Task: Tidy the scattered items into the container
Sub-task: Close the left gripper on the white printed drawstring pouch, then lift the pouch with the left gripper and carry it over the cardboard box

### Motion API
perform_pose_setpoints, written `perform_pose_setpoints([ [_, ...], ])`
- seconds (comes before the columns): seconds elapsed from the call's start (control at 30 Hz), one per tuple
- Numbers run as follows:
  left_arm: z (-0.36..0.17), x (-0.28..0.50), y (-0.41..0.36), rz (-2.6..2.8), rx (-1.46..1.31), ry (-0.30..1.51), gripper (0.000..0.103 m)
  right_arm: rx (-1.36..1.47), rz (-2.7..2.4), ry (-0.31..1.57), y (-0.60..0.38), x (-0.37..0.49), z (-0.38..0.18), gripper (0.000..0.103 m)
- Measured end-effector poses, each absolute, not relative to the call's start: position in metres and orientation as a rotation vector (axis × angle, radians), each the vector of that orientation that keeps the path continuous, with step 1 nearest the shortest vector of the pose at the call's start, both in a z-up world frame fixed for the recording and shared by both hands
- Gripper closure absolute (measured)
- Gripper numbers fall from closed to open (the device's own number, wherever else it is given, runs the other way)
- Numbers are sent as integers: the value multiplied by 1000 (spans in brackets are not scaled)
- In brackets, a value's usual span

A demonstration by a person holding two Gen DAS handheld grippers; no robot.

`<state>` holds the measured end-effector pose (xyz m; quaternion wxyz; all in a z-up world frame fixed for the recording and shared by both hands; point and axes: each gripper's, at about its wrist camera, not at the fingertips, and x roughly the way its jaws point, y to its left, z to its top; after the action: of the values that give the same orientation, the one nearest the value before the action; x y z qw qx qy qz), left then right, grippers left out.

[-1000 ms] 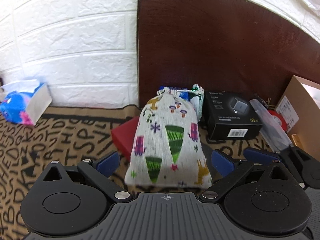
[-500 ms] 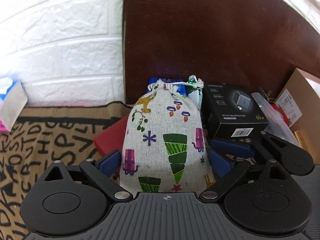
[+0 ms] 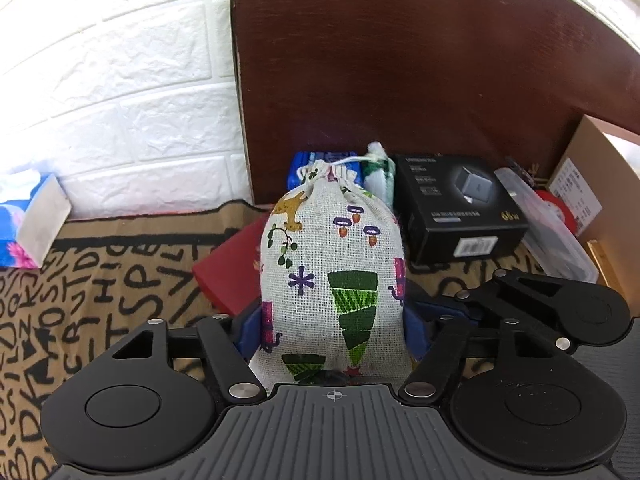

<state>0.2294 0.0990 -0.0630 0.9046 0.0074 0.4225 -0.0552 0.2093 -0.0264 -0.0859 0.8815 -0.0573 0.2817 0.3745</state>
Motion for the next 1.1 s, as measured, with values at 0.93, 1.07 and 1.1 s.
perform_pose_setpoints([
  [0.93, 29, 85, -48, -241, 92, 706, 36, -110, 625, 411, -166, 69, -2, 44],
  [1.07, 46, 77, -90, -297, 126, 656, 36, -107, 560, 359, -204, 52, 14, 44],
  [1.1, 49, 75, -100, -310, 134, 645, 36, -106, 544, 348, -215, 47, 18, 44],
])
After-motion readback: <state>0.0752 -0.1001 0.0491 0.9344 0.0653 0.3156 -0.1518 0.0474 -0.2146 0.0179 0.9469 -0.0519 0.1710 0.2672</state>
